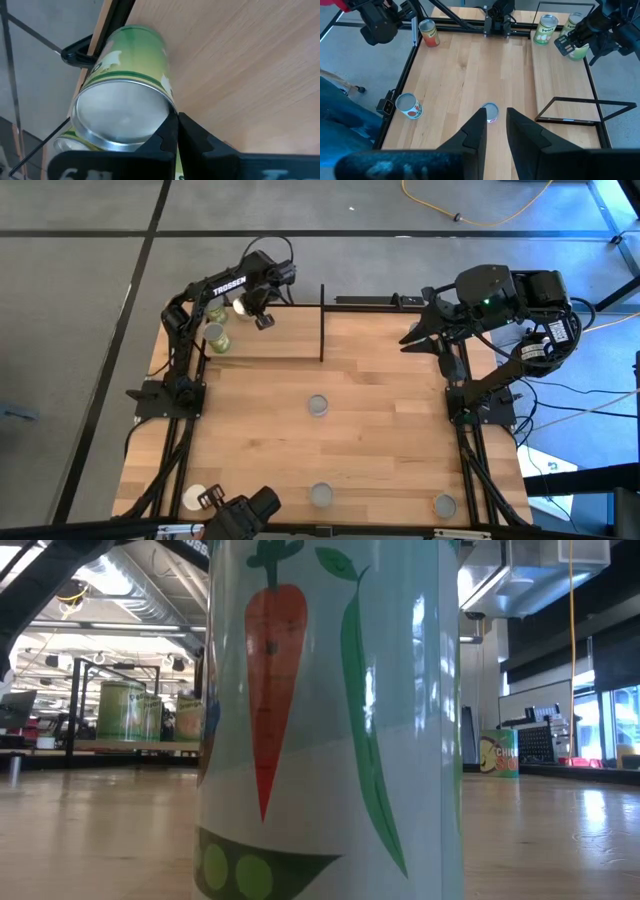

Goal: Pick and place cans onto a shelf
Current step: Put the canned oranges on the shelf

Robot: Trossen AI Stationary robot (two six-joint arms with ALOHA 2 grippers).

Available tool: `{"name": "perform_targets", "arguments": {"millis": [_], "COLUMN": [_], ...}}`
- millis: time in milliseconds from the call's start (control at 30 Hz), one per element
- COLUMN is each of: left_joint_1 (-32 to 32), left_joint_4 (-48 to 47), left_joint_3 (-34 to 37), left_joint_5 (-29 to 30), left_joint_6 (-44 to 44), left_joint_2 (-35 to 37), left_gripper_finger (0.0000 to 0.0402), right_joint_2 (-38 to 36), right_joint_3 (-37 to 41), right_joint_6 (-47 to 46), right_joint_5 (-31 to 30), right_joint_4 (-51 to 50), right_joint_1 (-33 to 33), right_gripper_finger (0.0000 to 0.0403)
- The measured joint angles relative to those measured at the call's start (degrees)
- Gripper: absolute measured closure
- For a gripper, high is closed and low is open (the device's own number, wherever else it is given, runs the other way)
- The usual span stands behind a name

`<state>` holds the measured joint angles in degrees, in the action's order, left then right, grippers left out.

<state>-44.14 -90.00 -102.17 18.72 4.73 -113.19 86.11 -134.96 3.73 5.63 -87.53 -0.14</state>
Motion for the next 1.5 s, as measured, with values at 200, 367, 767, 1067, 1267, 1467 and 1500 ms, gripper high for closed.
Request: {"name": "perform_targets", "arguments": {"millis": [200, 367, 767, 1067, 1267, 1467, 1500], "left_joint_1": [-0.1, -0.5, -0.8, -0.7, -0.7, -0.7, -0.7], "left_joint_4": [0.0, 0.0, 0.8, 1.3, 1.5, 1.6, 1.6], "left_joint_3": [-0.1, -0.1, -0.1, -0.1, -0.1, -0.1, -0.1], "left_joint_5": [-0.1, -0.2, -3.0, -3.0, -3.7, -3.9, -3.9], "left_joint_6": [0.0, 0.0, 0.1, 0.3, 0.3, 0.3, 0.2], "left_joint_2": [1.3, 2.2, 2.2, 2.1, 2.1, 2.1, 2.1], "left_gripper_finger": [0.0401, 0.0401, 0.0401, 0.0401, 0.0399, 0.0373, 0.0368], "right_joint_2": [0.0, 0.0, 0.0, 0.0, 0.0, 0.0, 0.0], "right_joint_3": [0.0, 0.0, 0.0, 0.0, 0.0, 0.0, 0.0], "right_joint_6": [1.3, 1.5, 1.2, 1.1, 1.1, 1.1, 1.1], "right_joint_5": [0.0, 0.0, 0.0, 0.0, 0.0, 0.0, 0.0], "right_joint_4": [0.0, 0.0, 0.0, 0.0, 0.0, 0.0, 0.0], "right_joint_1": [0.0, 0.0, 0.0, 0.0, 0.0, 0.0, 0.0], "right_gripper_finger": [0.0327, 0.0327, 0.0327, 0.0327, 0.0327, 0.0327, 0.0327]}}
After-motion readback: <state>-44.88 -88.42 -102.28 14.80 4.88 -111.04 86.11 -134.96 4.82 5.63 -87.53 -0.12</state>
